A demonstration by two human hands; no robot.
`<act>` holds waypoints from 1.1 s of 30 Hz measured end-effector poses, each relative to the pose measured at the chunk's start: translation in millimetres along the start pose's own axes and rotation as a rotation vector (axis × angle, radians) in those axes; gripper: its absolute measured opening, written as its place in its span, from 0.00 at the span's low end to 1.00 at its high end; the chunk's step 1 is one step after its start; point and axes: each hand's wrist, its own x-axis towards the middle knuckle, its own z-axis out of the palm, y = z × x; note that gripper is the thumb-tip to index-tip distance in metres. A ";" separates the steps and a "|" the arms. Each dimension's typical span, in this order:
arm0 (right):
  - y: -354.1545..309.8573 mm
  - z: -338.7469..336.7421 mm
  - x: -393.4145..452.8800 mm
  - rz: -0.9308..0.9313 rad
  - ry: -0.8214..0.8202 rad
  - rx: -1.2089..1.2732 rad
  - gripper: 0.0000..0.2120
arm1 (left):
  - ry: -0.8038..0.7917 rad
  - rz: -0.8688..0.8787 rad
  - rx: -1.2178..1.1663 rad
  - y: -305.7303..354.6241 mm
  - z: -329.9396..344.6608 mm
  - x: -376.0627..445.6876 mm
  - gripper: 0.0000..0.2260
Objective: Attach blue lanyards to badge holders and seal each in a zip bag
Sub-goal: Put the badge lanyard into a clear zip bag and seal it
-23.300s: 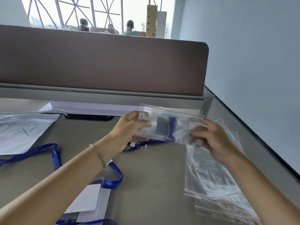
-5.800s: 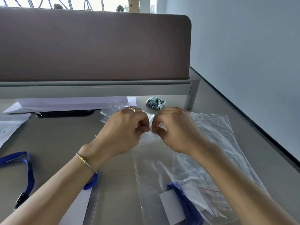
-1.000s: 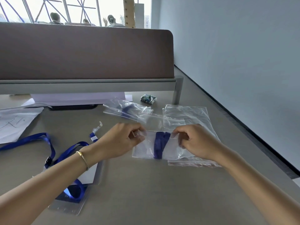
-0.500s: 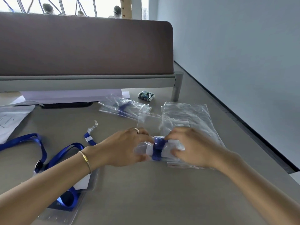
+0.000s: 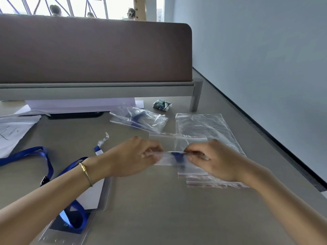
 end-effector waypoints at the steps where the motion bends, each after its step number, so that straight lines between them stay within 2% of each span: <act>1: 3.0 -0.3 5.5 0.011 0.012 0.040 0.11 | 0.048 0.000 -0.028 -1.8 -1.2 3.9 0.06; 3: 12.1 0.2 17.4 0.044 0.056 0.100 0.17 | 0.117 -0.024 -0.079 -7.6 -0.2 12.0 0.09; 6: 28.8 1.2 31.0 0.113 0.117 0.137 0.09 | 0.194 -0.083 -0.103 -21.2 4.7 25.7 0.08; 9: 35.1 -0.5 37.5 0.188 0.156 0.080 0.08 | 0.264 -0.130 0.058 -32.9 8.2 39.3 0.12; 14: 37.5 4.5 41.8 0.275 0.134 -0.043 0.17 | 0.169 -0.232 0.183 -35.2 14.0 54.5 0.18; 18: 40.3 7.2 41.9 0.291 0.096 -0.087 0.16 | 0.126 -0.279 0.250 -30.6 15.6 61.5 0.23; 21: 39.5 6.3 42.2 0.290 0.094 -0.092 0.16 | 0.130 -0.292 0.177 -33.3 14.6 66.2 0.22; 26: 39.4 5.2 43.0 0.291 0.081 -0.080 0.18 | 0.128 -0.324 0.031 -35.5 17.0 72.2 0.11; 28: 40.1 5.5 43.0 0.301 0.074 -0.069 0.22 | 0.161 -0.332 -0.048 -35.3 19.4 73.3 0.10; 33: 46.1 -2.4 39.6 0.232 0.052 -0.155 0.48 | 0.225 -0.319 -0.490 -21.3 16.2 69.7 0.06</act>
